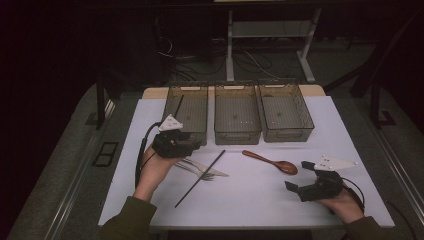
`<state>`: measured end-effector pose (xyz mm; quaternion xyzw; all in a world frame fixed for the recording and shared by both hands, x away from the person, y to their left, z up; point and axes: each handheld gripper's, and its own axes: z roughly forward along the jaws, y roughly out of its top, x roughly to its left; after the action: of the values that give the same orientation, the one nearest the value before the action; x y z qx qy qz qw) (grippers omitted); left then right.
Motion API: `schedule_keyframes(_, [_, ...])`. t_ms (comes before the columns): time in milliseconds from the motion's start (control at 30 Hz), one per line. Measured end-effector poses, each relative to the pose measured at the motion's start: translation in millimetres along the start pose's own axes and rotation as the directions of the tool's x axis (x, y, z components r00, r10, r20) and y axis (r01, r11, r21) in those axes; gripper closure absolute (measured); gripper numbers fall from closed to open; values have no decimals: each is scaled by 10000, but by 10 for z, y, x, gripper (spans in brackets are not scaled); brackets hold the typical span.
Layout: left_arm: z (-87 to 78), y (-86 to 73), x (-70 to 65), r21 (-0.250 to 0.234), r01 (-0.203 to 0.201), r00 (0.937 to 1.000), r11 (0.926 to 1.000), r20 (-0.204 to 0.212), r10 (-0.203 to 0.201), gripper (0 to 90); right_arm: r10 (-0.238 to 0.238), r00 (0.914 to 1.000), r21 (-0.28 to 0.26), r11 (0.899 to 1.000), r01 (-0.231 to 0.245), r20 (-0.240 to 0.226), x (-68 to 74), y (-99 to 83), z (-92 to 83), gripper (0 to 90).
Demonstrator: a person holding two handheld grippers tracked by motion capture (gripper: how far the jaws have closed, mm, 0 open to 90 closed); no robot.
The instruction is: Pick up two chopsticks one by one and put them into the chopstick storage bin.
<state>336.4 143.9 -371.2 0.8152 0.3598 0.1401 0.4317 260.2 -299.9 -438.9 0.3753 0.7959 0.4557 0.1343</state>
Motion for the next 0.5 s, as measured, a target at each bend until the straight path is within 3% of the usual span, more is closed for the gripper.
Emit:
schedule_keyframes(367, [27,-331,-192,419,60,9995,9991,298,-73,572,15,10000,-55,10000,-15,3,1,-2,-5,11])
schedule_keyframes(500, [20,-408,-270,362,161,9993,9992,324,-173,598,30,10000,-88,10000,-30,18,-3,-1,-11,11])
